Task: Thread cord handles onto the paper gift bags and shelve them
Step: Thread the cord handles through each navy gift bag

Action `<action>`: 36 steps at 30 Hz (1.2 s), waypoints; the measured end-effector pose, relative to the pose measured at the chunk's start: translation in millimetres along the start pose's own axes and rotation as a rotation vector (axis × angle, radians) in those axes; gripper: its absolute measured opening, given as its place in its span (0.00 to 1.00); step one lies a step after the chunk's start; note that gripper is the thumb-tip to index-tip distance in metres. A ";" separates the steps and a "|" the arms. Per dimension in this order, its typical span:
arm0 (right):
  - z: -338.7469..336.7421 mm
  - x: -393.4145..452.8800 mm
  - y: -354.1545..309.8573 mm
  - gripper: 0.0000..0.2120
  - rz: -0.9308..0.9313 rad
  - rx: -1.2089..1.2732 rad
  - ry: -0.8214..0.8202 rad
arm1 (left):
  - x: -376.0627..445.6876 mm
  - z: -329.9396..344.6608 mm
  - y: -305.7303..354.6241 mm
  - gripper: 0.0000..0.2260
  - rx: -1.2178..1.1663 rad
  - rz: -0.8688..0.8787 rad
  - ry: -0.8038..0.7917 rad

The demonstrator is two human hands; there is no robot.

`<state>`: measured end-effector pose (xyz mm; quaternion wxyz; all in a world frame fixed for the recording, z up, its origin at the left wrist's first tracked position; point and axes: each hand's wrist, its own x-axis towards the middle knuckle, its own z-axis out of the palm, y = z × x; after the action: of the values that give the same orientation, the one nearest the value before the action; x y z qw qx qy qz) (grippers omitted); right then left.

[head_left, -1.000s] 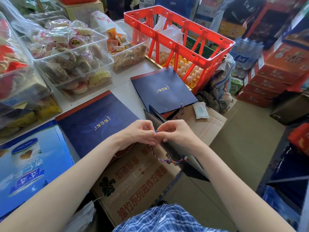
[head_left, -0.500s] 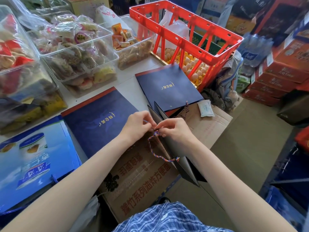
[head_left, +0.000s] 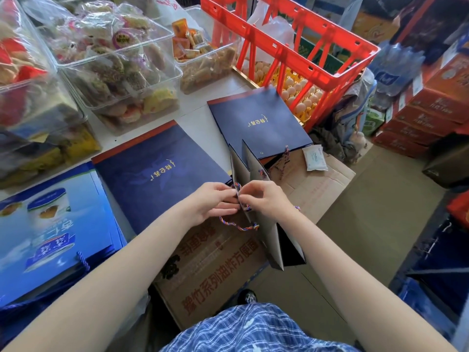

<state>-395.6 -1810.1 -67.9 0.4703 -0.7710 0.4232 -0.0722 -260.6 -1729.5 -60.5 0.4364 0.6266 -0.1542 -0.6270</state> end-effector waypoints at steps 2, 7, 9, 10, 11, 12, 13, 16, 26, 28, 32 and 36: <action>0.2 -0.9 -2.9 0.08 -0.011 0.086 -0.003 | -1.9 -2.2 2.6 0.04 0.015 0.011 0.017; -11.8 -2.7 -15.4 0.07 0.016 0.562 0.049 | -5.3 -0.4 16.5 0.11 0.041 0.086 0.097; -13.2 -6.5 -19.6 0.05 0.023 0.675 0.052 | -6.4 -0.8 22.8 0.14 0.044 0.066 0.121; -13.2 -7.6 -19.9 0.06 0.023 0.675 0.070 | -6.8 -1.1 25.4 0.14 0.064 0.055 0.124; -12.8 -7.1 -19.8 0.06 0.016 0.637 0.092 | -7.3 -1.3 27.2 0.14 0.096 0.042 0.120; -13.1 -6.8 -20.7 0.06 0.000 0.579 0.108 | -7.9 -1.6 27.7 0.15 0.137 0.022 0.115; -13.1 -6.2 -22.0 0.06 -0.014 0.522 0.118 | -8.9 -1.2 27.4 0.15 0.171 -0.006 0.105; -15.3 -7.0 -28.5 0.05 -0.048 0.473 0.084 | -8.7 2.8 23.6 0.14 0.094 -0.096 0.048; -13.2 -19.1 -13.2 0.08 -0.081 0.171 -0.015 | 2.9 4.7 15.1 0.03 0.150 -0.004 0.151; -11.9 -14.2 -14.4 0.06 -0.085 0.009 0.034 | 4.3 3.4 13.3 0.03 0.263 0.091 0.192; -8.1 -6.6 -20.4 0.04 -0.071 -0.086 0.130 | 4.1 4.4 8.4 0.01 0.501 0.262 0.304; 1.2 -1.9 -23.7 0.05 -0.041 -0.064 0.176 | -1.5 5.0 4.6 0.04 0.806 0.477 0.486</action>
<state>-382.4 -1803.2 -49.3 0.4051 -0.7847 0.4492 -0.1355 -263.9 -1732.8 -55.3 0.3144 0.8196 -0.4157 -0.2379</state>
